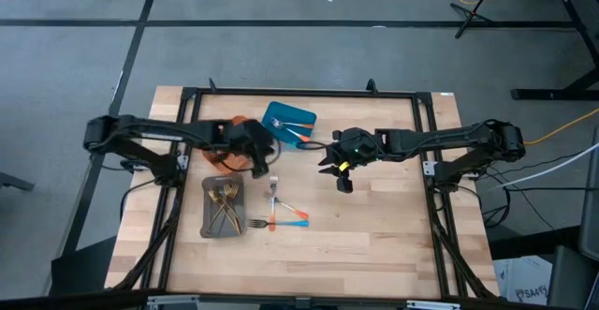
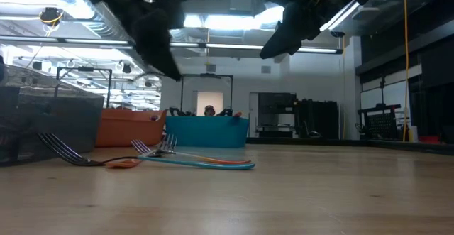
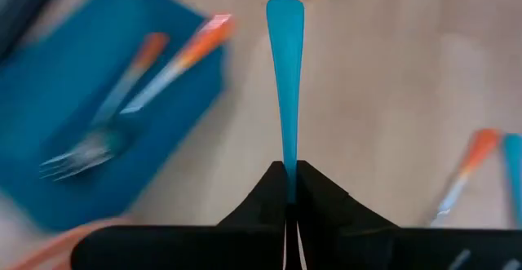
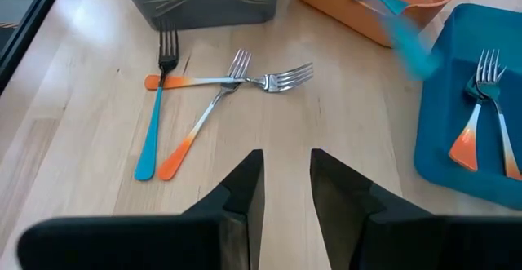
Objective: Sort silverware by color (type)
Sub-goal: Put the blue fork into the orange bin
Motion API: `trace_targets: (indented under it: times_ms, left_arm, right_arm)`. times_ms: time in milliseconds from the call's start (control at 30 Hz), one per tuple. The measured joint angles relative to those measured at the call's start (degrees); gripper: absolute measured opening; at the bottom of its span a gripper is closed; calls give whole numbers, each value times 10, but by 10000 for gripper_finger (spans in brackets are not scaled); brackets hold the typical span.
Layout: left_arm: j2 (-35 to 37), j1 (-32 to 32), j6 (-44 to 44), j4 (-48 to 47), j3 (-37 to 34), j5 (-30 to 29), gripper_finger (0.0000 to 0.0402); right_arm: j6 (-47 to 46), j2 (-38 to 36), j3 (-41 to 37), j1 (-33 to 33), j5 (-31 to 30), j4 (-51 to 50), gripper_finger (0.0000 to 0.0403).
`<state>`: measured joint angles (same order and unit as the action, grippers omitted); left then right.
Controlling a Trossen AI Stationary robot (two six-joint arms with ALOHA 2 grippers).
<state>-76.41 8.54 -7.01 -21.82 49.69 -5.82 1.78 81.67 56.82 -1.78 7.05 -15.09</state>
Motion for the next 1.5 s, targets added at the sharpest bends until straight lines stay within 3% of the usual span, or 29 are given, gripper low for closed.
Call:
trace_targets:
  times_ms: [267, 467, 1000, 1500]
  left_arm:
    - [94, 52, 16, -190, 0, -111, 8]
    - [100, 69, -3, -274, -6, -133, 8]
    - [100, 69, 30, -152, -148, -137, 16]
    - [100, 69, 26, -142, -162, -137, 65]
  right_arm:
    - [0, 0, 0, 0, 0, -1, 92]
    - [0, 0, 0, 0, 0, -1, 92]
    - [0, 0, 0, 0, 0, -1, 92]
    - [0, 0, 0, 0, 0, -1, 92]
